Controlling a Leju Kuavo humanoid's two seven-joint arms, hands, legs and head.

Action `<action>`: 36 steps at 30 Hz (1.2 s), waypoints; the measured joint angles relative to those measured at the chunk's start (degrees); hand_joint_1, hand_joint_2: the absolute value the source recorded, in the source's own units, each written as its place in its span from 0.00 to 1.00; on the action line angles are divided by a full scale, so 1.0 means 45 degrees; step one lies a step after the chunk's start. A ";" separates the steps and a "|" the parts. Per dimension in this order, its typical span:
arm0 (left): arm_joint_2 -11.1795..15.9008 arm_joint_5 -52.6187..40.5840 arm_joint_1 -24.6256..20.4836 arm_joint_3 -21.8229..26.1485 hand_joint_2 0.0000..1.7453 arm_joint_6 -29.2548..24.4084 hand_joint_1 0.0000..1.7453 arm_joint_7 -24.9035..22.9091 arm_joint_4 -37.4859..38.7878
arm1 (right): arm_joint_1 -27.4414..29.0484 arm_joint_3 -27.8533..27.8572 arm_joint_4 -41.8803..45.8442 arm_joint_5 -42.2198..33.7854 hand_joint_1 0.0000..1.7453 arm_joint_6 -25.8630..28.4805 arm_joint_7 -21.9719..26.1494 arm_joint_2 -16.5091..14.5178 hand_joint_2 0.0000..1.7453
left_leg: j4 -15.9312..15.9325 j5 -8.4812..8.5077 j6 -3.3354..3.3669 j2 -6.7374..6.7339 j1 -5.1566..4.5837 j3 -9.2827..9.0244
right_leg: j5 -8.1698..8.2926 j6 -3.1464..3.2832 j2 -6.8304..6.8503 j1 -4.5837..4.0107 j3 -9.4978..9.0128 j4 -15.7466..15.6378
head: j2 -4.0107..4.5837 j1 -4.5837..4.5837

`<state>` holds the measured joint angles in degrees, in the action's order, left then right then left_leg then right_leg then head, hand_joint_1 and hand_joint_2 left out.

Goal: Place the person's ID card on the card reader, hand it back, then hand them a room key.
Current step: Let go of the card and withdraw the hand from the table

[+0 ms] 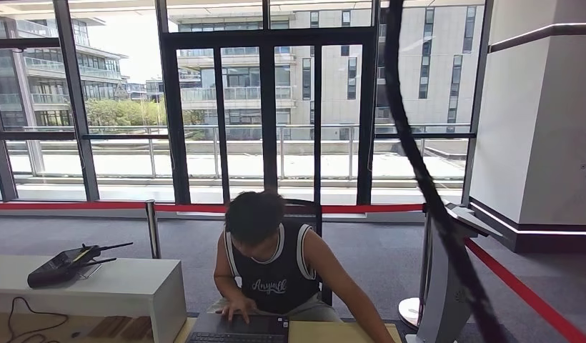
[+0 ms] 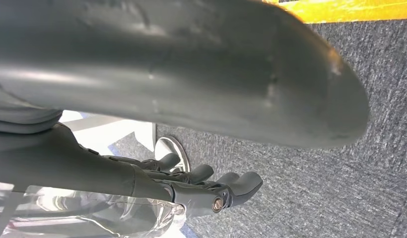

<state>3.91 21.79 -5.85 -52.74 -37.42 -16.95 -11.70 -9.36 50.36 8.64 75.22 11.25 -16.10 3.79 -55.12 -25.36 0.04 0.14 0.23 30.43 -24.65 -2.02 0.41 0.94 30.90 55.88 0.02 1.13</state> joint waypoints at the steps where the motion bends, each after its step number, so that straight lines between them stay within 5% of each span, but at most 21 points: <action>1: -0.0018 0.0008 0.0000 0.0000 0.00 0.0001 0.00 -0.0052 0.0001 | -0.0015 -0.0001 -0.0002 0.0009 0.00 -0.0022 -0.0001 -0.0001 0.00 | 0.0000 0.0000 0.0000 0.0000 0.0000 0.0000 | 0.0000 0.0000 0.0000 0.0000 0.0000 0.0000 | 0.0000 0.0001; 11: -0.0108 0.0141 0.0002 0.0002 0.00 0.0051 0.00 -0.0119 -0.0002 | -0.0107 -0.0010 -0.0006 0.0179 0.00 -0.0115 -0.0026 -0.0038 0.00 | 0.0000 0.0000 0.0000 0.0000 0.0000 0.0001 | 0.0000 0.0000 0.0000 0.0000 -0.0001 0.0000 | 0.0000 0.0002; 20: -0.0177 0.0237 -0.0004 0.0001 0.00 0.1443 0.00 -0.0109 0.0002 | -0.0266 -0.0018 -0.0006 0.0300 0.00 -0.0216 -0.0176 -0.0060 0.00 | 0.0000 0.0000 0.0000 0.0000 0.0000 0.0000 | 0.0000 -0.0001 0.0000 0.0001 -0.0001 0.0000 | 0.0000 0.0001; 36: -0.0274 0.0277 -0.0006 0.0002 0.00 0.0968 0.00 -0.0129 -0.0001 | -0.0459 -0.0136 -0.0006 0.0527 0.00 -0.0313 -0.0226 -0.0060 0.00 | 0.0000 0.0000 0.0000 0.0000 0.0000 0.0000 | 0.0000 -0.0001 0.0000 0.0000 -0.0002 0.0000 | 0.0000 0.0002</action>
<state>2.68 23.04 -5.88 -52.73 -33.07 -17.53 -11.71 -11.42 49.75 8.61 77.59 9.84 -17.11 3.52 -55.12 -25.36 0.04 0.14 0.23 30.43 -24.65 -2.03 0.41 0.94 30.89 55.88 0.02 1.14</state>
